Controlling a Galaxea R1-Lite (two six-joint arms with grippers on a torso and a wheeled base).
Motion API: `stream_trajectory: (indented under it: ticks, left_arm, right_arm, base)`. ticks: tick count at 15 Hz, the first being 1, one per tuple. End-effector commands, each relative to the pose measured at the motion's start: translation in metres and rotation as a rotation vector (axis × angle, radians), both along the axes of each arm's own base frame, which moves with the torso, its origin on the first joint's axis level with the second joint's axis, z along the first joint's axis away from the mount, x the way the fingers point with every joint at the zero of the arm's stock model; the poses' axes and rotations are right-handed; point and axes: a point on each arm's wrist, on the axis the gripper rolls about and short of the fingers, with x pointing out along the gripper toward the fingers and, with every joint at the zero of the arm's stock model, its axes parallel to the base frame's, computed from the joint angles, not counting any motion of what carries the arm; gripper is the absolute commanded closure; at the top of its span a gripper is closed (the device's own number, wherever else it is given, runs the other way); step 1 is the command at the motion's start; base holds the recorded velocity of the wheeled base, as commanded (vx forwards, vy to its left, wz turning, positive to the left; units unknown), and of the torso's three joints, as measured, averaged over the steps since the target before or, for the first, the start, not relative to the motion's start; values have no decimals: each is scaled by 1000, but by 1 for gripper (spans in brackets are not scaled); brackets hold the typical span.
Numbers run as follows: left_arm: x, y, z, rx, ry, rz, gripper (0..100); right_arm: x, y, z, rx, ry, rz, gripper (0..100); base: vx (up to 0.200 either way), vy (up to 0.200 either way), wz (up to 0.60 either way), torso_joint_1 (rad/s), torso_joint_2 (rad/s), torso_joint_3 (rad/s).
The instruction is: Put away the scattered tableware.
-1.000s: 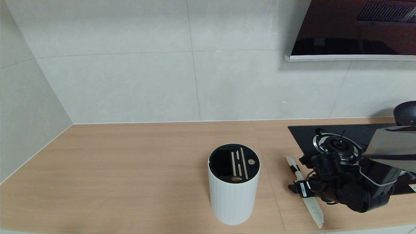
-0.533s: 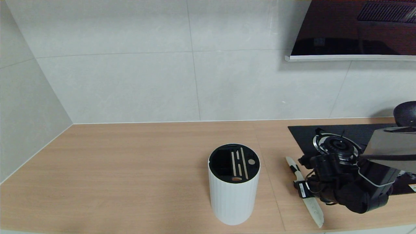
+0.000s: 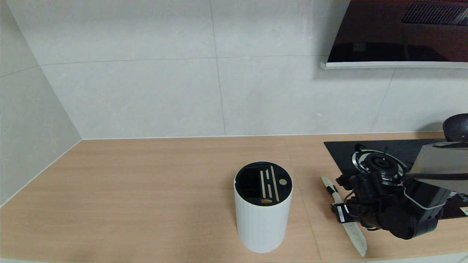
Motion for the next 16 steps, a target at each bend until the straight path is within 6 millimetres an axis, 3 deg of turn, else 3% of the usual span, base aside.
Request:
stream_trajectory:
  ticks: [1,6,9,11,13,14,15,16]
  left_arm:
    - [0,0,0,0,-1,0,0]
    - [0,0,0,0,1,0,0]
    - [0,0,0,27,0,0,0]
    - [0,0,0,41,0,0,0]
    - [0,0,0,26,-1,1,0]
    - [0,0,0,18,-1,1,0]
    - [0,0,0,17,-3,0,0]
    - [0,0,1,29,-6,-17,0]
  right_arm:
    - [-1,0,28,26,-81,-4,100]
    - [-20,-3,92,93,-250,-12,100]
    - [-40,-3,141,123,-399,33,100]
    - [-41,-2,187,105,-526,66,100]
    - [-48,13,236,136,-559,122,100]
    - [-50,17,244,145,-560,137,100]
    - [-55,37,261,178,-585,209,100]
    - [-59,48,265,195,-597,247,100]
  base:
    - [0,0,0,0,0,0]
    - [0,0,0,0,0,0]
    - [0,0,0,0,0,0]
    - [0,0,0,0,0,0]
    - [0,0,0,0,0,0]
    - [0,0,0,0,0,0]
    - [0,0,0,0,0,0]
    - [0,0,0,0,0,0]
